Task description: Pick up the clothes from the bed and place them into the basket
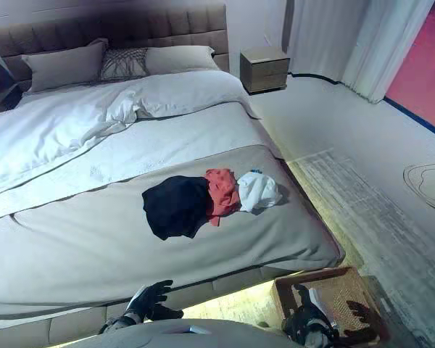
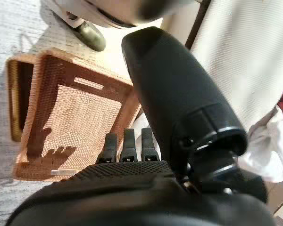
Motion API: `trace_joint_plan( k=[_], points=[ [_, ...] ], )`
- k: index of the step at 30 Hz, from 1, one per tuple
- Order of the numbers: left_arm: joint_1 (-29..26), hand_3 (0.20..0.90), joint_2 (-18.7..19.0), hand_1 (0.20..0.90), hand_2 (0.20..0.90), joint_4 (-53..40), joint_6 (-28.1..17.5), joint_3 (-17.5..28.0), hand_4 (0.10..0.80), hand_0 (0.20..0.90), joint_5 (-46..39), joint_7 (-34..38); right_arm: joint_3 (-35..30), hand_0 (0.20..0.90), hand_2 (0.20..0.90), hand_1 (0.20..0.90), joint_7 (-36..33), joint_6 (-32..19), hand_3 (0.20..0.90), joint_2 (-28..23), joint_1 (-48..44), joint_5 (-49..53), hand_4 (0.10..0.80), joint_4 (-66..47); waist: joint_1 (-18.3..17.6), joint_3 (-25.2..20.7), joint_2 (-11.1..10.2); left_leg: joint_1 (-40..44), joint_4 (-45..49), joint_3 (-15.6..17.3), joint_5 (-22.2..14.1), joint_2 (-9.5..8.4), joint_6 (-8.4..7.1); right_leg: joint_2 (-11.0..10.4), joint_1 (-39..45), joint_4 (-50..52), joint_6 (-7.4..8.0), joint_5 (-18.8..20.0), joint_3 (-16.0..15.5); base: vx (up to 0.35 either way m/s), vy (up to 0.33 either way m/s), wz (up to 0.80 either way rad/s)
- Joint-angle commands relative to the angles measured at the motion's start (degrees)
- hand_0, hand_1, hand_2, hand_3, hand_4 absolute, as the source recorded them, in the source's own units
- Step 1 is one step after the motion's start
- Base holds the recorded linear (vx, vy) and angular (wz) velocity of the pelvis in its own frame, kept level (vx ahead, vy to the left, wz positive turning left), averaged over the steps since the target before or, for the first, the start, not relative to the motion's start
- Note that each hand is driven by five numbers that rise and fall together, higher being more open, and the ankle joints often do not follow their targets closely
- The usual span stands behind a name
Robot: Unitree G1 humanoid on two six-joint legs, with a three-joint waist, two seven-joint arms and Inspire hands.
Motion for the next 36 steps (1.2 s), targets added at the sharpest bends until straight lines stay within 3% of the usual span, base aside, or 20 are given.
trace_joint_plan(
  k=[1,13,23,25,28,32,36],
  points=[
    [-6.13,0.9,-2.36,0.9,0.9,1.27,-3.95,1.78,0.8,0.9,-0.85,-0.21,-0.3,0.9,0.9,0.9,-2.39,-5.6,0.9,2.24,-6.82,1.97,0.8,0.27,-0.4,3.46,-0.35,3.25,0.41,0.46,-9.11,-0.89,1.73,-2.01,2.4,1.47,1.87,-4.81,-2.44,0.0,0.0,0.0],
    [-5.7,0.9,-2.42,0.9,0.9,1.51,-2.61,2.1,0.8,0.9,-1.25,-1.25,-0.99,0.9,0.9,0.9,5.43,-2.12,0.9,2.48,-6.68,5.68,0.8,1.78,-0.19,3.57,-0.36,3.57,0.41,0.53,-9.23,-0.84,1.62,-1.98,3.01,1.08,1.78,-4.82,-2.97,0.0,0.0,0.0],
    [-5.72,0.9,-2.15,0.9,0.9,1.28,-1.22,2.04,0.8,0.9,0.96,0.12,0.2,0.9,0.9,0.9,0.92,-1.61,0.9,1.98,-7.81,0.62,0.8,0.83,0.42,3.36,-0.33,3.5,0.41,0.28,-8.87,-0.84,1.4,-1.89,3.2,1.17,1.84,-4.65,-3.37,0.001,-0.003,0.0],
    [-6.11,0.9,-1.11,0.9,0.9,-0.48,1.66,0.62,0.8,0.9,-1.28,-1.04,3.3,0.9,0.9,0.9,-3.53,-1.0,0.9,0.03,-10.47,-3.68,0.8,-4.73,1.18,3.93,-0.51,3.06,0.41,-0.28,-8.5,-0.89,1.44,-1.82,2.88,1.45,1.79,-4.65,-3.37,-0.008,-0.058,0.01],
    [-6.65,0.9,0.34,0.9,0.9,-3.04,2.16,-1.73,0.8,0.9,-4.15,-1.66,8.14,0.9,0.9,0.9,-9.26,1.45,0.9,-3.65,-14.85,-8.39,0.8,-13.88,2.42,4.76,-0.6,1.99,0.41,-0.99,-7.88,-0.83,1.54,-1.89,1.99,1.61,1.54,-4.4,-3.76,-0.031,-0.051,0.05],
    [-6.98,0.9,2.47,0.9,0.9,-7.65,2.41,-1.43,0.8,0.9,-9.51,0.39,10.96,0.9,0.9,0.9,-9.62,10.56,0.9,-8.7,-23.82,-7.18,0.8,-28.09,3.93,5.9,-0.88,0.52,0.41,-2.06,-7.31,-0.8,1.37,-1.87,0.87,2.01,1.07,-4.61,-4.33,-0.034,-0.021,0.14],
    [-6.2,0.9,3.75,0.9,0.9,-12.4,1.89,0.73,0.8,0.9,-11.51,1.35,11.62,0.9,0.9,0.9,-8.19,14.64,0.9,-13.24,-30.73,-8.14,0.8,-37.03,5.29,7.09,-1.18,-1.0,1.84,-2.51,-7.11,-0.77,1.06,-2.18,-0.44,3.98,0.48,-5.43,-5.16,-0.035,0.009,0.27]
  ],
)
